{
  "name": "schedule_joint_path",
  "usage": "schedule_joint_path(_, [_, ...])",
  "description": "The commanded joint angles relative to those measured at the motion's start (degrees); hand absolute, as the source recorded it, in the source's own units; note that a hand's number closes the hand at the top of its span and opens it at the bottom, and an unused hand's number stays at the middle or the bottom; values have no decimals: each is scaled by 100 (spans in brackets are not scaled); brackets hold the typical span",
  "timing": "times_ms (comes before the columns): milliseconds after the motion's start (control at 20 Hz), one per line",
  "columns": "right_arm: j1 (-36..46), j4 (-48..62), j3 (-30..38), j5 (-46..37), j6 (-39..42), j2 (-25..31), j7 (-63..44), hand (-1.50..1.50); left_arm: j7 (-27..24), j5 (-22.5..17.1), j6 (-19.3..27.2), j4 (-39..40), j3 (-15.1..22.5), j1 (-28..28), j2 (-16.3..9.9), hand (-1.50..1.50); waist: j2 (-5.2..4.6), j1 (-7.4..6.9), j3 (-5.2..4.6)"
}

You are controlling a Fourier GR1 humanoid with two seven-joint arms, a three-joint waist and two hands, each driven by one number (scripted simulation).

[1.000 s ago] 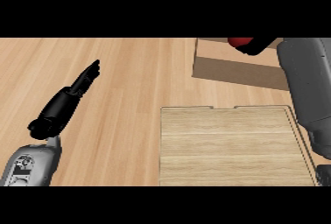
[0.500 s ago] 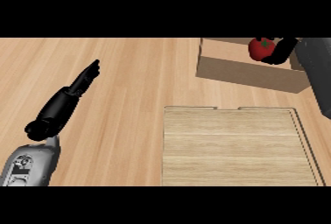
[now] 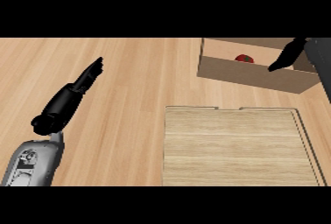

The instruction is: Pick the tomato from the tray and place it in the cardboard box

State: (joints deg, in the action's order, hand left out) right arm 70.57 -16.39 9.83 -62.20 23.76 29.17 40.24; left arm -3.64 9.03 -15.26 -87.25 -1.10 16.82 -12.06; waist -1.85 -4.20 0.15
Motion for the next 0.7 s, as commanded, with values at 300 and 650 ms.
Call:
schedule_joint_path(300, [324,1151,2623,2600,1047,87,-634,-150,25,56,86,-51,118,-63,161,0,-2,37,9])
schedule_joint_path(650, [304,1266,3236,3196,947,759,-1485,-150,-117,-35,-50,33,29,117,53,0,-109,-102,9])
